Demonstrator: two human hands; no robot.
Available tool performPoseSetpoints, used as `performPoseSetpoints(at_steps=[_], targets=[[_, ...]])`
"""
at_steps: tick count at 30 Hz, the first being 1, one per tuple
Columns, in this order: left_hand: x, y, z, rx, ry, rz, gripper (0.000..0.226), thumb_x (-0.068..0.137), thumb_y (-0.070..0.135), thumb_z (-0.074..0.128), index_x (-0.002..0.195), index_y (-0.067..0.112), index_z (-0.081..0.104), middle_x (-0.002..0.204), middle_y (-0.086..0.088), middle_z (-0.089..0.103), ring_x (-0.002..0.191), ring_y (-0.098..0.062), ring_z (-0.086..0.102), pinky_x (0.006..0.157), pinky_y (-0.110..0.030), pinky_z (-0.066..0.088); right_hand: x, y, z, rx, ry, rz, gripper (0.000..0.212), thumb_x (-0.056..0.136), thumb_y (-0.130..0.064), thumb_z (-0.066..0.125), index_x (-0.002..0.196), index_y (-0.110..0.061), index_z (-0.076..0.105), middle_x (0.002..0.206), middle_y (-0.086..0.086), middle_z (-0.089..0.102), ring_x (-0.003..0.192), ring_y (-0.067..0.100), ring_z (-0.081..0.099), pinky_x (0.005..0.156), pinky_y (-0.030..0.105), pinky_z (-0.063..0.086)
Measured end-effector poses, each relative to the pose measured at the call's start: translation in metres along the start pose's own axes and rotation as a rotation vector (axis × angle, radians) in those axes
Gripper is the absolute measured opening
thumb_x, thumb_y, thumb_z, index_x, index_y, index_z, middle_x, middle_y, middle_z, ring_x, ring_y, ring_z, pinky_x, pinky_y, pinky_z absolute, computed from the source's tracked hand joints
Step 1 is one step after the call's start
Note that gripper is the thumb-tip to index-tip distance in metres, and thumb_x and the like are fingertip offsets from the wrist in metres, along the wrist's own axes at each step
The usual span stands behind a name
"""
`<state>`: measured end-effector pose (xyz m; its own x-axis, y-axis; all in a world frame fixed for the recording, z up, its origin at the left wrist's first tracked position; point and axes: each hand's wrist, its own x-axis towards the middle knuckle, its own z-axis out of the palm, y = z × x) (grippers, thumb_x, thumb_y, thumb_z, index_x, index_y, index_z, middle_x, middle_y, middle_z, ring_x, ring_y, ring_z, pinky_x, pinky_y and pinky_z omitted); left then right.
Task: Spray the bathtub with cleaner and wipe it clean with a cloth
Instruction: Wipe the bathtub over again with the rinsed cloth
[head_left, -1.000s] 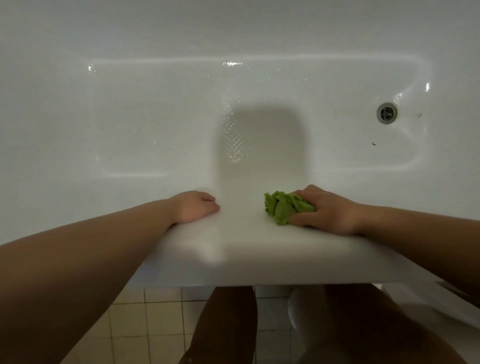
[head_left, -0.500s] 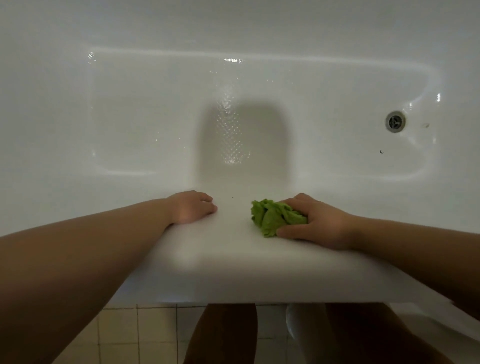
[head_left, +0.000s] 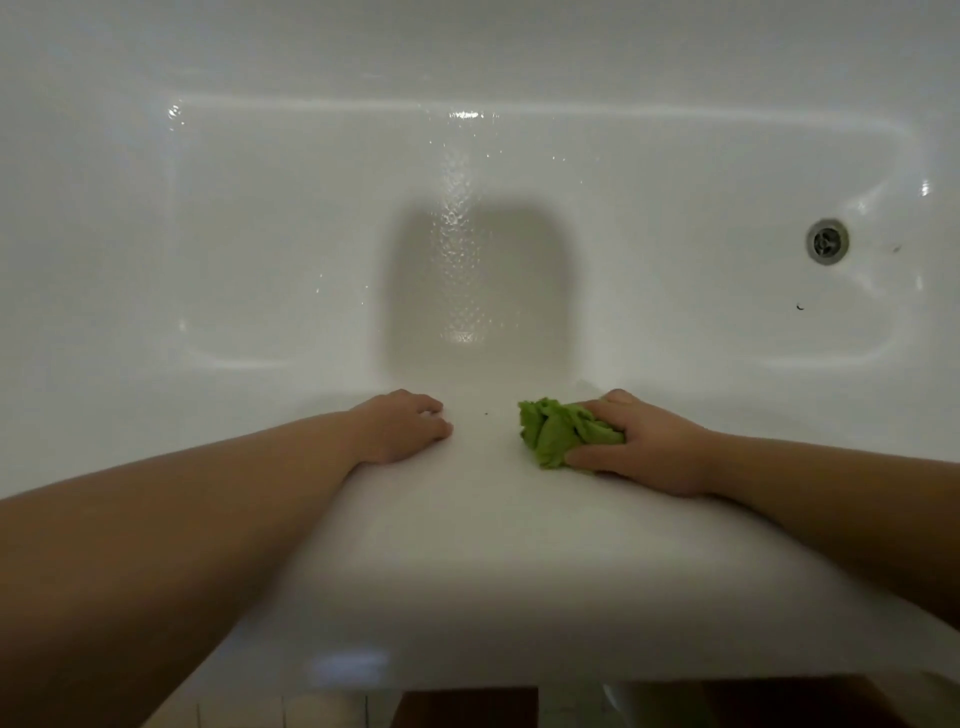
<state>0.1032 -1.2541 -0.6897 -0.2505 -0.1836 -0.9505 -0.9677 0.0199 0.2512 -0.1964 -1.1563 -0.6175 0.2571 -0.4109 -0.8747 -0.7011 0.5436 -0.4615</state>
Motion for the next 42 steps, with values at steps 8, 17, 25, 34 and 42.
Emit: performPoseSetpoints(at_steps=[8,17,25,34,42], targets=[[0.019,-0.004,0.001,0.018,0.014,0.022,0.062,0.101,0.053,0.05,0.157,0.028,0.039,0.165,-0.003,0.029,0.151,-0.023,0.029,0.122,-0.034,0.023,0.102,-0.012,0.033,-0.109,0.128,0.147,0.081,0.089,-0.071,0.059,0.158,-0.039,0.031,0.142,0.005,0.035,0.13,0.029,0.051,0.114,0.037,0.038],[0.027,-0.01,0.0,0.015,0.034,0.011,0.062,0.1,0.052,0.05,0.156,0.028,0.041,0.165,-0.001,0.03,0.15,-0.022,0.031,0.122,-0.035,0.025,0.074,0.037,0.006,-0.091,0.141,0.148,0.064,0.092,-0.06,0.064,0.15,-0.047,0.04,0.127,-0.002,0.042,0.12,0.019,0.053,0.107,0.026,0.036],[0.021,-0.017,-0.007,0.028,0.053,0.003,0.057,0.103,0.045,0.05,0.155,0.024,0.043,0.162,-0.005,0.034,0.147,-0.023,0.036,0.118,-0.03,0.027,0.145,-0.039,0.051,-0.157,0.163,0.079,0.081,0.091,-0.067,0.058,0.16,-0.043,0.024,0.15,0.01,0.03,0.14,0.033,0.037,0.118,0.041,0.033],[-0.012,-0.065,-0.028,0.026,-0.009,-0.069,0.061,0.104,0.053,0.047,0.159,0.027,0.036,0.167,-0.003,0.028,0.152,-0.023,0.03,0.122,-0.032,0.023,0.092,-0.009,0.029,-0.107,0.078,0.019,0.064,0.09,-0.061,0.065,0.148,-0.042,0.046,0.118,-0.007,0.045,0.118,0.017,0.055,0.102,0.025,0.038],[-0.041,-0.088,-0.04,0.054,0.001,-0.127,0.06,0.105,0.052,0.045,0.158,0.025,0.038,0.165,-0.003,0.033,0.15,-0.022,0.034,0.118,-0.027,0.024,0.127,-0.075,0.064,-0.141,0.088,0.03,0.074,0.089,-0.069,0.057,0.155,-0.038,0.04,0.135,0.006,0.04,0.129,0.029,0.05,0.115,0.038,0.038]])
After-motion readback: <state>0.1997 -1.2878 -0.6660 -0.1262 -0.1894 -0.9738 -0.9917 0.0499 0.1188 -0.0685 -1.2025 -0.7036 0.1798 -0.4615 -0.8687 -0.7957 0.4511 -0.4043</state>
